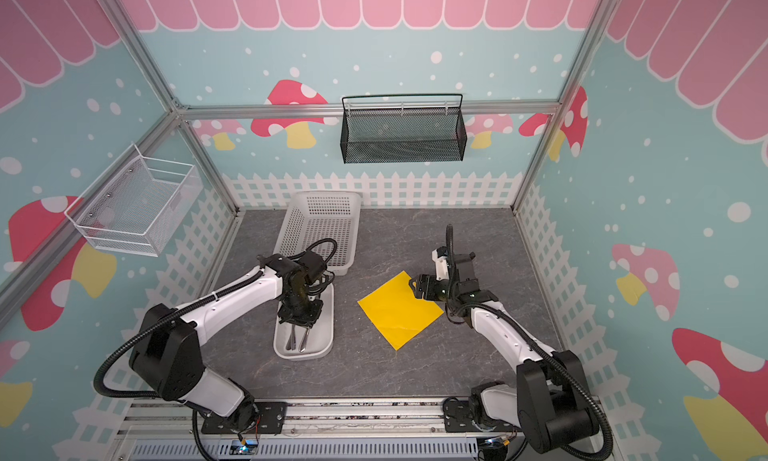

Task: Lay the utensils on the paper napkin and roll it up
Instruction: 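Lift the knife out of the tray with the left gripper, then carry the knife over the yellow napkin and lower it with the left gripper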

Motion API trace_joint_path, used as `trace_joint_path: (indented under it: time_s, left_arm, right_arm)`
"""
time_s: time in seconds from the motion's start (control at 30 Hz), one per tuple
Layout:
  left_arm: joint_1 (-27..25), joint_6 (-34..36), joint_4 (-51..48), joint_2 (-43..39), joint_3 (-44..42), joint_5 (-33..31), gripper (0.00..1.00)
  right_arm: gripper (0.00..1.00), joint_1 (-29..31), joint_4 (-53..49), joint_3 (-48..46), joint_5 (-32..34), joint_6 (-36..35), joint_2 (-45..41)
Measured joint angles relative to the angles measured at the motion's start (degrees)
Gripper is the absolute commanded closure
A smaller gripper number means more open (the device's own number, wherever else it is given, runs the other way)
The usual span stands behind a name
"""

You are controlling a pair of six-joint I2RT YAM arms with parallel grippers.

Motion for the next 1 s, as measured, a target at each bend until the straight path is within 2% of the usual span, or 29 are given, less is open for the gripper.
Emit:
trace_joint_path:
  time_s: [0.27,0.43,0.7,1.0]
  left_arm:
    - [-6.05,-0.63,-4.79,-0.5,9.9,0.28,0.87]
    - [-10.54,-1.9,-5.07,3.26,18.21,1.73,0.88]
    - [-16.0,-4.13,-1.16,17.68,31.04,5.97,0.89]
    - [-16.96,-6.8,3.15,34.62,47.06,8.35,0.87]
  right_arm:
    - [0.16,0.0,0.07,-0.02,0.09,0.02,0.0]
    - [0.16,0.0,-0.13,-0.15,2.93,0.11,0.0]
    - [0.16,-0.31,-2.03,-1.84,8.59,0.46,-1.31]
    - [0.15,-5.18,-3.5,-2.1,9.92,0.42,-0.98]
